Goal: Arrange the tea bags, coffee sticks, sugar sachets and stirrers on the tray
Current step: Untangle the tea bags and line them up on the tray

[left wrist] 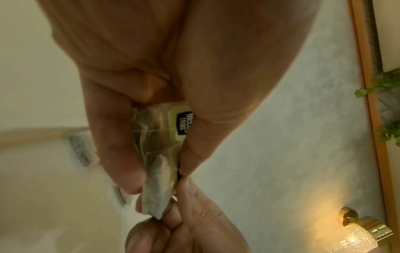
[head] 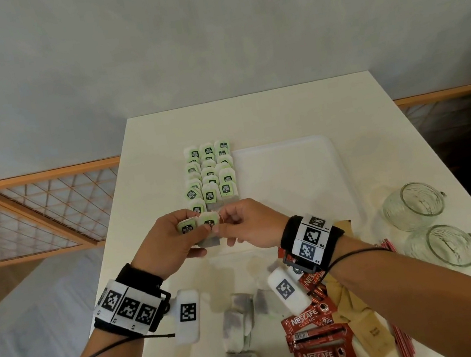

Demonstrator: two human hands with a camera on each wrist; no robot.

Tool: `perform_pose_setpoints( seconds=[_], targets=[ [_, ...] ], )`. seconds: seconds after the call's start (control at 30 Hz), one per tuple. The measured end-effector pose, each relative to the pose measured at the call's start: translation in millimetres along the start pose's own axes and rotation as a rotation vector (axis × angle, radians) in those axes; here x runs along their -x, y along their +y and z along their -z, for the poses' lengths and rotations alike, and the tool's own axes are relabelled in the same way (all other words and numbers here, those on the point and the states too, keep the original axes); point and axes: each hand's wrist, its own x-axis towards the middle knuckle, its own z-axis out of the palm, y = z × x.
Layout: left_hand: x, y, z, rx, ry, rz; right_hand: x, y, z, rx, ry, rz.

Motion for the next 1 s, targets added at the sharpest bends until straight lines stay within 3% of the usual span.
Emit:
perform_pose_setpoints(
  seconds=[0.13, 0.43, 0.73, 1.0],
  targets=[
    [-2, -4, 0, 0.06, 0.004, 0.034, 0, 0, 1, 0.008, -0.018, -0.009],
    [-7, -12, 13, 0.189, 0.024, 0.069, -27, -4, 33, 0.151, 0.174, 0.0],
    [-13, -24, 11, 0.233, 0.102, 0.128, -58, 7, 26, 0.354, 0.239, -0.158],
    [-12, -29, 10, 0.062, 0.167, 0.064, -71, 3, 6, 0.475, 0.285, -0.239]
  ],
)
